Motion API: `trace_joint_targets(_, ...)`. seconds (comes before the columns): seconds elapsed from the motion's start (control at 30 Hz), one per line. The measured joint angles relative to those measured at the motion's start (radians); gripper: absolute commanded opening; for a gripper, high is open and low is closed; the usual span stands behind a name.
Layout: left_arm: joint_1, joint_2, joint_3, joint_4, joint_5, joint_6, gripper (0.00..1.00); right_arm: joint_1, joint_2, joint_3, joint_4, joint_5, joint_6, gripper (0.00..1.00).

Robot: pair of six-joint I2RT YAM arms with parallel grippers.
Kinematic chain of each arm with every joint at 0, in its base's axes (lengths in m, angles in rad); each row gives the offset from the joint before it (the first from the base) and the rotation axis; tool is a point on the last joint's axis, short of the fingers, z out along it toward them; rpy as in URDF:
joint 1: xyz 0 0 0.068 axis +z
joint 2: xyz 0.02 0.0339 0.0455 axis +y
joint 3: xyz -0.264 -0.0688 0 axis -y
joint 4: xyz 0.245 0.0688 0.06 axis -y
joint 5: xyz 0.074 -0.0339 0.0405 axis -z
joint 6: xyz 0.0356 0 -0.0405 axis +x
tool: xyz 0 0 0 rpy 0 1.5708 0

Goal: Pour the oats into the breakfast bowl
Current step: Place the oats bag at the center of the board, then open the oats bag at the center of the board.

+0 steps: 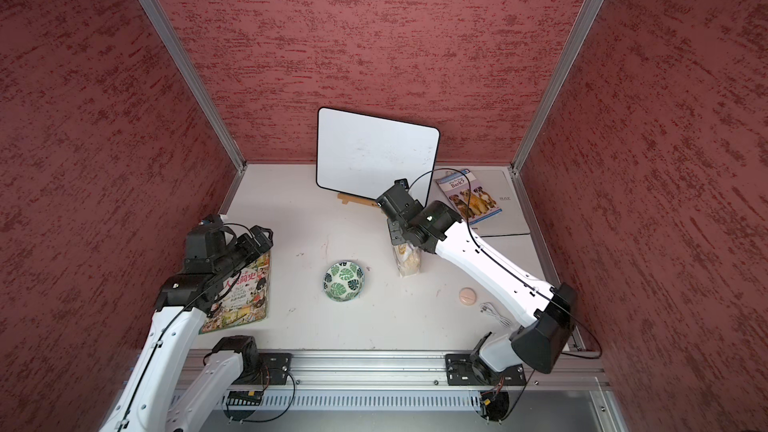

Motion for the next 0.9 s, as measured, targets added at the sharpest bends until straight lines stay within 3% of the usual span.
trace_joint_targets(0.07,-0.002,0.003,0.000,0.007,0.024,0.003,1.00,0.000,-0.018,-0.092,0.033,-0.037,0.032,0.05)
trace_joint_targets(0.2,-0.041,0.024,0.000,0.017,0.066,0.006,1.00,0.000,-0.058,-0.168,0.134,-0.074,0.085,0.56)
trace_joint_targets(0.23,-0.060,0.032,0.001,0.018,0.072,0.001,0.99,0.000,-0.077,-0.179,0.153,-0.079,0.100,0.59)
trace_joint_targets(0.43,-0.246,0.089,0.014,0.041,0.087,-0.063,0.92,0.000,-0.260,-0.223,0.184,-0.073,0.124,0.62)
trace_joint_targets(0.6,-0.451,0.178,0.089,0.089,0.042,-0.148,0.84,0.000,-0.459,-0.256,0.177,0.017,0.154,0.62)
trace_joint_targets(0.73,-0.633,0.317,0.204,0.115,-0.022,-0.187,0.80,-0.018,-0.579,-0.347,0.145,0.101,0.200,0.60)
trace_joint_targets(0.9,-0.827,0.563,0.420,0.118,-0.092,-0.200,0.74,-0.130,-0.611,-0.486,0.129,0.112,0.237,0.59)
